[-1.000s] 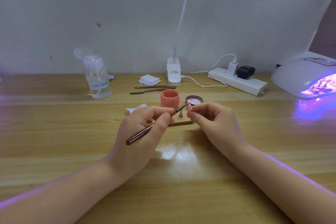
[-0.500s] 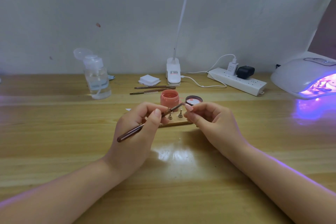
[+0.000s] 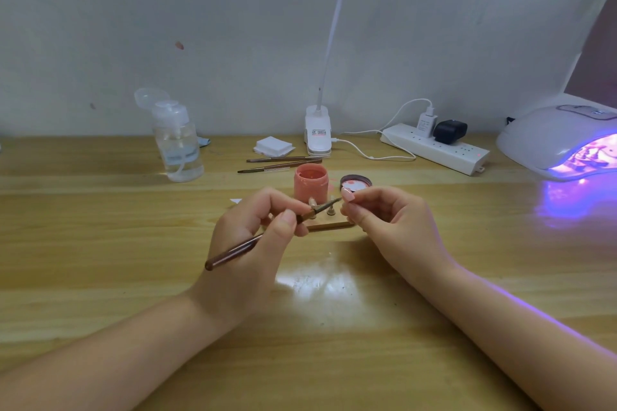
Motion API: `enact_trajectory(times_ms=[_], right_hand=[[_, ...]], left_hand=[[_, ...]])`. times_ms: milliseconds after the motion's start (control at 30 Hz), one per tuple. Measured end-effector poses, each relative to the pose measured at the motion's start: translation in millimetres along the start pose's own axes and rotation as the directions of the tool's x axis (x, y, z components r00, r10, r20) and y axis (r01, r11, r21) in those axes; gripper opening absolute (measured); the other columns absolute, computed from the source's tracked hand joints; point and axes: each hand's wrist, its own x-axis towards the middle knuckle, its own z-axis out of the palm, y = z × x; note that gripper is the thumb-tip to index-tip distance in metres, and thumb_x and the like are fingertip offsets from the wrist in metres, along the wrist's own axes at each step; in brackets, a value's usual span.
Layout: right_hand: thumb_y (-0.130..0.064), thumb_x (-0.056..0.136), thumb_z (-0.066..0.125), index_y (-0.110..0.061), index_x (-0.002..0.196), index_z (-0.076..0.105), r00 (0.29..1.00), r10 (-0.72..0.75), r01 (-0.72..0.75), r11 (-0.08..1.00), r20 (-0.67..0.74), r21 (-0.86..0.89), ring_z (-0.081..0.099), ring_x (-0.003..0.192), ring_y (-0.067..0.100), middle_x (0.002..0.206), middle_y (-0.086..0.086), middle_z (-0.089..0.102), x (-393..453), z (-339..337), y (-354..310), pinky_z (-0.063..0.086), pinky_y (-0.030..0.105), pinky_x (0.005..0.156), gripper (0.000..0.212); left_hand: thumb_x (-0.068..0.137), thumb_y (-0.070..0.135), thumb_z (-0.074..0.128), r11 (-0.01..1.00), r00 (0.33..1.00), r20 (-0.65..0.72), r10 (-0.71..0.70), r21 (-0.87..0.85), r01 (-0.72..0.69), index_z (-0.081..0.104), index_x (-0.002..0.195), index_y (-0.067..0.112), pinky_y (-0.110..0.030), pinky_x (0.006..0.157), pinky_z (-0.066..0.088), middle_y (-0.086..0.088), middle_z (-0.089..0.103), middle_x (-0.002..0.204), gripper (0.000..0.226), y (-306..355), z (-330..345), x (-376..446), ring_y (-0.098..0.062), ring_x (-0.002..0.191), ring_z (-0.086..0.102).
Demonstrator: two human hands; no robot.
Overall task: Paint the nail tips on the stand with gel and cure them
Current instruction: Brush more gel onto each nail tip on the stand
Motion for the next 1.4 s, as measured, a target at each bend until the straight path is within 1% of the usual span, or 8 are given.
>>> enact_trajectory(times_ms=[400,467,533,633,800,933,1033,1400], right_hand=[[-0.01,0.081,0.076,-0.02,0.082,0.073,0.999,0.016,-0.019,0.998,-0.041,-0.053,0.07,0.078,0.024,0.078,0.005,0.074,0,0,1,0.056,0.042,0.08,0.011],[-0.009,0.081,0.076,-0.018,0.083,0.073,0.999,0.022,-0.025,0.998,-0.045,-0.056,0.07,0.078,0.025,0.078,0.006,0.074,0,0,2,0.056,0.043,0.08,0.009],[-0.01,0.082,0.075,-0.018,0.084,0.073,0.998,0.03,-0.033,0.998,-0.056,-0.055,0.07,0.079,0.026,0.078,0.007,0.074,1,0,3,0.055,0.041,0.08,0.009],[-0.013,0.083,0.075,-0.019,0.084,0.072,0.995,0.048,-0.053,0.997,-0.084,-0.062,0.07,0.078,0.022,0.077,0.005,0.074,2,-1,5,0.054,0.032,0.075,0.007],[-0.019,0.081,0.076,-0.022,0.081,0.074,0.987,0.06,-0.073,0.994,-0.146,-0.086,0.071,0.074,0.007,0.074,-0.006,0.075,8,-7,6,0.054,0.02,0.072,0.003],[-0.025,0.08,0.076,-0.027,0.074,0.075,0.989,0.052,-0.083,0.968,-0.137,-0.238,0.057,0.056,-0.002,0.061,-0.016,0.067,14,-9,10,0.043,0.011,0.059,0.006],[-0.028,0.079,0.076,-0.028,0.073,0.076,0.993,0.066,-0.095,0.94,-0.097,-0.327,0.041,0.047,0.002,0.055,-0.014,0.054,16,-8,14,0.033,0.018,0.054,0.006],[-0.031,0.081,0.076,-0.025,0.082,0.077,0.998,0.059,-0.067,0.897,-0.031,-0.437,0.042,0.055,0.003,0.067,-0.005,0.054,18,-7,16,0.029,0.018,0.054,0.006]], left_hand=[[0.087,0.035,0.051,1.0,1.0,0.022,-0.001,-0.004,0.001,0.069,0.095,0.02,-0.019,0.078,0.051,0.002,0.073,0.086,0.025,-2,2,0,-0.012,0.087,0.07],[0.087,0.035,0.054,1.0,0.999,0.029,-0.025,0.001,0.025,0.07,0.095,0.02,-0.024,0.081,0.052,0.002,0.073,0.087,0.023,-3,2,0,-0.013,0.089,0.07],[0.083,0.037,0.053,1.0,0.999,0.043,-0.029,-0.005,0.029,0.071,0.089,0.022,-0.029,0.081,0.051,-0.001,0.072,0.08,0.024,-3,2,0,-0.014,0.085,0.068],[0.081,0.035,0.049,0.999,1.0,0.019,0.01,-0.04,-0.01,0.068,0.083,0.022,-0.018,0.075,0.047,0.0,0.07,0.075,0.023,-2,1,-1,-0.009,0.078,0.065],[0.091,0.03,0.05,0.995,0.983,-0.168,-0.077,-0.08,0.064,0.066,0.094,0.022,-0.01,0.072,0.046,0.005,0.071,0.084,0.018,-7,-2,8,-0.006,0.084,0.065],[0.098,0.022,0.05,0.964,0.936,-0.257,-0.24,-0.174,0.199,0.066,0.095,0.026,-0.028,0.082,0.049,0.012,0.071,0.087,0.017,-15,-3,14,-0.005,0.092,0.067],[0.092,0.028,0.053,0.953,0.926,-0.256,-0.276,-0.201,0.229,0.067,0.091,0.029,-0.041,0.091,0.052,0.011,0.07,0.087,0.014,-14,-2,14,-0.004,0.091,0.067],[0.099,0.021,0.052,0.935,0.914,-0.231,-0.335,-0.2,0.292,0.066,0.098,0.024,-0.044,0.098,0.051,0.001,0.072,0.095,0.014,-12,-1,15,-0.005,0.093,0.067]])
